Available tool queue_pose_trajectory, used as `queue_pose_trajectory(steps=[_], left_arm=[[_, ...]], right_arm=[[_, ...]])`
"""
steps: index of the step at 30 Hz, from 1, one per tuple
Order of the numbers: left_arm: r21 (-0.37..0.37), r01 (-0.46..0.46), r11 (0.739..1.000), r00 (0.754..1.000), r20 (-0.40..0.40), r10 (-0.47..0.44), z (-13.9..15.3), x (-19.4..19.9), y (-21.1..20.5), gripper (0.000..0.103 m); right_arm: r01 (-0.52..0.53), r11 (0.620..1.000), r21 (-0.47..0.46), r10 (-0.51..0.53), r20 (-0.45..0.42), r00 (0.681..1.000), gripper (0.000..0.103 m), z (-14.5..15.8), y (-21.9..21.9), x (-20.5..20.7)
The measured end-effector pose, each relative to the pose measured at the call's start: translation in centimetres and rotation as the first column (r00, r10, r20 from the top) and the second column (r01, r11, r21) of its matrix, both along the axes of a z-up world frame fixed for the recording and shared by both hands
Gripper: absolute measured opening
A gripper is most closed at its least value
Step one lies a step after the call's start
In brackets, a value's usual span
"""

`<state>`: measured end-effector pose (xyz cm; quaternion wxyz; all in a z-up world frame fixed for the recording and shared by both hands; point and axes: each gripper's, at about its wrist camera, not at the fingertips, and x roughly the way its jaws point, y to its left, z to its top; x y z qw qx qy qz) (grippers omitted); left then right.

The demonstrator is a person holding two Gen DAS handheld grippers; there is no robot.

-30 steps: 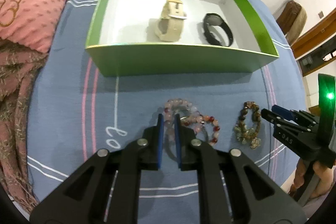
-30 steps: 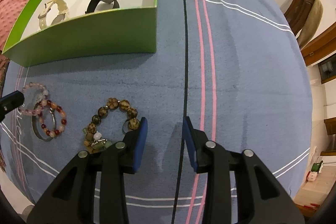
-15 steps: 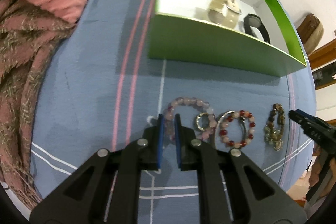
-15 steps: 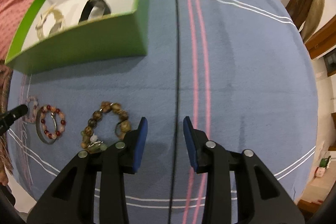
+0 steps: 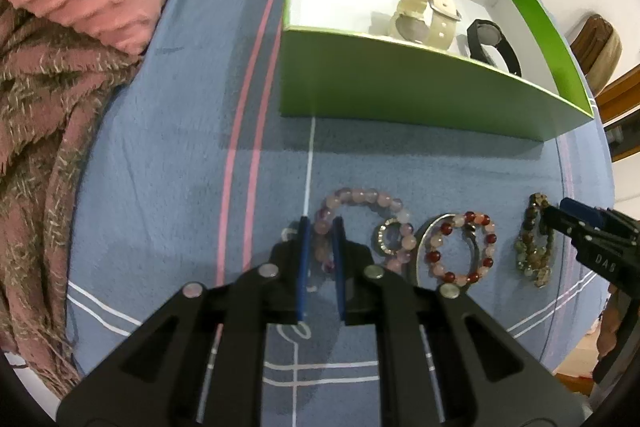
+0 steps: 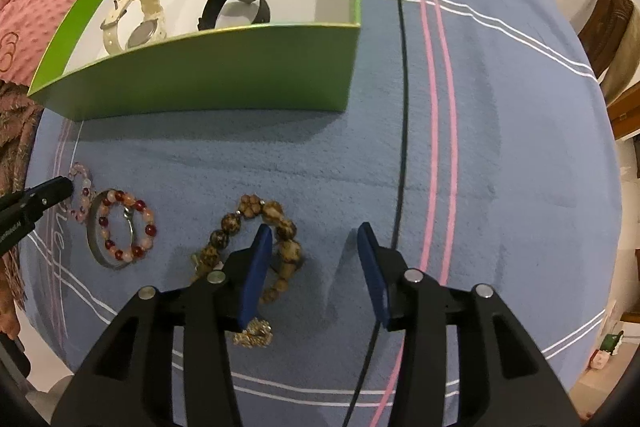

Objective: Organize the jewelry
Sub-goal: 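Close the left tool on the pink bracelet while the right tool closes on the brown bracelet, then carry both bracelets into the green box and open both tools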

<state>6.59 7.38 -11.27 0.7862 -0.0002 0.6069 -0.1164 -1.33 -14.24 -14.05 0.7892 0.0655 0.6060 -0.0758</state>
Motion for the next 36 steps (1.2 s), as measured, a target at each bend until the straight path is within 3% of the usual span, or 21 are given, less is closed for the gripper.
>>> queue_pose_trajectory(steps=[6,7,8,9,17,26,36], left_arm=[[0.027,0.011,1.000,1.000,0.019,-0.011,0.1,-0.1,-0.9,0.011],[0.026,0.012,1.000,1.000,0.022,-0.012,0.1,-0.1,-0.9,0.011],[0.025,0.008,1.000,1.000,0.023,-0.009,0.1,-0.1,-0.9,0.010],[0.021,0.004,1.000,1.000,0.023,-0.004,0.1,-0.2,-0.9,0.009],[-0.023,-0.002,1.000,1.000,0.031,0.002,1.2,-0.5,0.0,0.008],[-0.068,0.033,0.997,0.992,0.120,-0.025,5.9,-1.0,-0.4,0.008],[-0.121,0.117,0.986,0.960,0.267,-0.081,13.1,-0.9,-1.7,0.008]], right_arm=[[-0.046,0.998,-0.034,0.046,0.001,0.999,0.042,-0.2,0.9,2.2],[-0.060,0.997,-0.038,0.060,0.004,0.998,0.032,-0.1,1.3,2.1],[-0.071,0.997,-0.035,0.071,0.005,0.997,0.015,0.0,1.8,2.2],[-0.072,0.997,-0.023,0.072,0.006,0.997,0.010,0.0,2.1,2.2],[-0.064,0.998,0.018,0.063,0.076,0.995,0.010,2.7,3.3,0.6],[-0.081,0.996,0.038,0.074,0.173,0.982,0.010,7.5,3.6,-0.2],[-0.137,0.989,0.052,0.117,0.279,0.953,0.010,11.6,4.5,-0.3]])
